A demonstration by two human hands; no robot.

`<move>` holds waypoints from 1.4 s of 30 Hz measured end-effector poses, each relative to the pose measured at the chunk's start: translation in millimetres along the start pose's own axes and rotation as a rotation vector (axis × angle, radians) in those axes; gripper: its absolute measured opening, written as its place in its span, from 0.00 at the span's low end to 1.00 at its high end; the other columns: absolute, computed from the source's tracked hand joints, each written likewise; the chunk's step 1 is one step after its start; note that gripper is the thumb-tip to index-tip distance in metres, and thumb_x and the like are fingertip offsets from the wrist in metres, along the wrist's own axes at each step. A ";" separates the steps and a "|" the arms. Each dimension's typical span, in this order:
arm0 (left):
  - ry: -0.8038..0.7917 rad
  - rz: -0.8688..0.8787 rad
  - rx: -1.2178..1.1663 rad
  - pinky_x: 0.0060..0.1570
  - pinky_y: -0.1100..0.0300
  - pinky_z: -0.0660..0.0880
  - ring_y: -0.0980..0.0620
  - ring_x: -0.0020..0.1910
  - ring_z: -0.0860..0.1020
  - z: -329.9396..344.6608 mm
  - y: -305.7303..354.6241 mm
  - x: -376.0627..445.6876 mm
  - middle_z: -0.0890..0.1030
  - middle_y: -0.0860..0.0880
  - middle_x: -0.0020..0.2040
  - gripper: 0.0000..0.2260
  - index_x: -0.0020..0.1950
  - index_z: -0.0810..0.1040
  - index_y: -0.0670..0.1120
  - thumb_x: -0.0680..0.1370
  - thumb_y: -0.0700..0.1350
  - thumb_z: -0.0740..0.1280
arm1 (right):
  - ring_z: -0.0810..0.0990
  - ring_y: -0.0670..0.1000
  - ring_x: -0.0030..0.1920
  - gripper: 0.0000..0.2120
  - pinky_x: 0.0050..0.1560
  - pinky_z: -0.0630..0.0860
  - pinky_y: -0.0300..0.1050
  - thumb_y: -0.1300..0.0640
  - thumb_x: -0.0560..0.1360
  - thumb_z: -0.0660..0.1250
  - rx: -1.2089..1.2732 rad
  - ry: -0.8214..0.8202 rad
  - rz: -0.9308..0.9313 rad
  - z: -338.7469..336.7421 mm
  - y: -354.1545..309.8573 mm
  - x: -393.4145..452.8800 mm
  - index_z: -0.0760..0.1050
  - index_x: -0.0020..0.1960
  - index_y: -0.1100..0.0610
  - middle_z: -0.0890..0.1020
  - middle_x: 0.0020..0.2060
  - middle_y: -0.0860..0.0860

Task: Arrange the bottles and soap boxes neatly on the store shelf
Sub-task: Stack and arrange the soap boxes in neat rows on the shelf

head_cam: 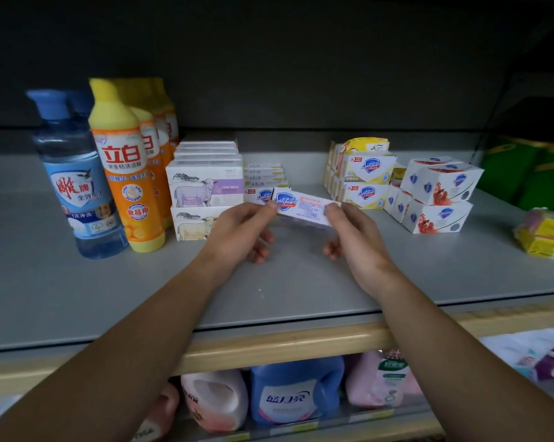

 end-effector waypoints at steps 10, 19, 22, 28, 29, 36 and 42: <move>-0.146 0.014 -0.253 0.24 0.63 0.73 0.53 0.25 0.74 -2.5 2.1 -2.9 0.84 0.47 0.46 0.10 0.60 0.78 0.42 0.78 0.38 0.66 | 0.83 0.49 0.50 0.24 0.51 0.81 0.50 0.54 0.75 0.72 -0.026 -0.103 -0.024 4.7 6.4 0.6 0.69 0.68 0.44 0.78 0.58 0.44; -0.212 0.033 -0.419 0.53 0.50 0.80 0.40 0.56 0.80 -2.2 4.0 -4.5 0.78 0.40 0.60 0.13 0.61 0.78 0.42 0.77 0.34 0.64 | 0.79 0.46 0.37 0.20 0.44 0.77 0.46 0.58 0.68 0.75 -0.033 -0.104 -0.100 1.2 1.4 -6.1 0.75 0.54 0.40 0.82 0.45 0.38; -0.198 0.072 -0.365 0.59 0.45 0.77 0.43 0.60 0.79 0.0 4.5 -5.0 0.80 0.43 0.59 0.13 0.60 0.77 0.38 0.76 0.31 0.64 | 0.82 0.45 0.40 0.19 0.41 0.76 0.35 0.63 0.71 0.74 0.012 -0.142 -0.160 3.2 -1.6 -8.8 0.75 0.54 0.43 0.80 0.50 0.31; -0.187 0.075 -0.308 0.63 0.45 0.74 0.45 0.61 0.78 1.4 6.7 -7.2 0.80 0.44 0.59 0.19 0.64 0.74 0.34 0.75 0.24 0.62 | 0.83 0.52 0.50 0.21 0.46 0.77 0.39 0.72 0.70 0.71 -0.043 -0.144 -0.246 7.5 -3.4 -8.5 0.73 0.53 0.50 0.73 0.63 0.40; -0.185 0.071 -0.310 0.64 0.44 0.73 0.43 0.62 0.77 1.4 6.7 -7.0 0.78 0.42 0.61 0.19 0.65 0.74 0.34 0.75 0.24 0.62 | 0.82 0.53 0.53 0.23 0.48 0.78 0.42 0.73 0.69 0.71 -0.077 -0.139 -0.270 8.1 -3.8 -8.3 0.73 0.54 0.49 0.72 0.64 0.42; -0.108 -0.015 -0.358 0.43 0.54 0.82 0.46 0.46 0.84 1.5 3.5 -5.0 0.81 0.41 0.55 0.09 0.58 0.78 0.40 0.79 0.37 0.64 | 0.77 0.40 0.46 0.25 0.44 0.74 0.33 0.67 0.68 0.75 -0.272 -0.081 -0.386 8.5 -7.0 -9.0 0.74 0.59 0.49 0.75 0.58 0.46; 0.132 0.138 0.100 0.30 0.59 0.77 0.50 0.32 0.80 -6.3 6.8 -9.0 0.83 0.49 0.48 0.09 0.56 0.80 0.48 0.77 0.47 0.70 | 0.74 0.40 0.32 0.13 0.35 0.69 0.31 0.56 0.73 0.72 -0.330 0.027 -0.227 1.7 0.0 -2.6 0.74 0.55 0.48 0.81 0.47 0.40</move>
Point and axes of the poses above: each hand's wrist, its own x-axis towards the middle knuckle, its own z-axis out of the palm, y = z × x, the point moved 3 cm from there along x, towards the middle knuckle
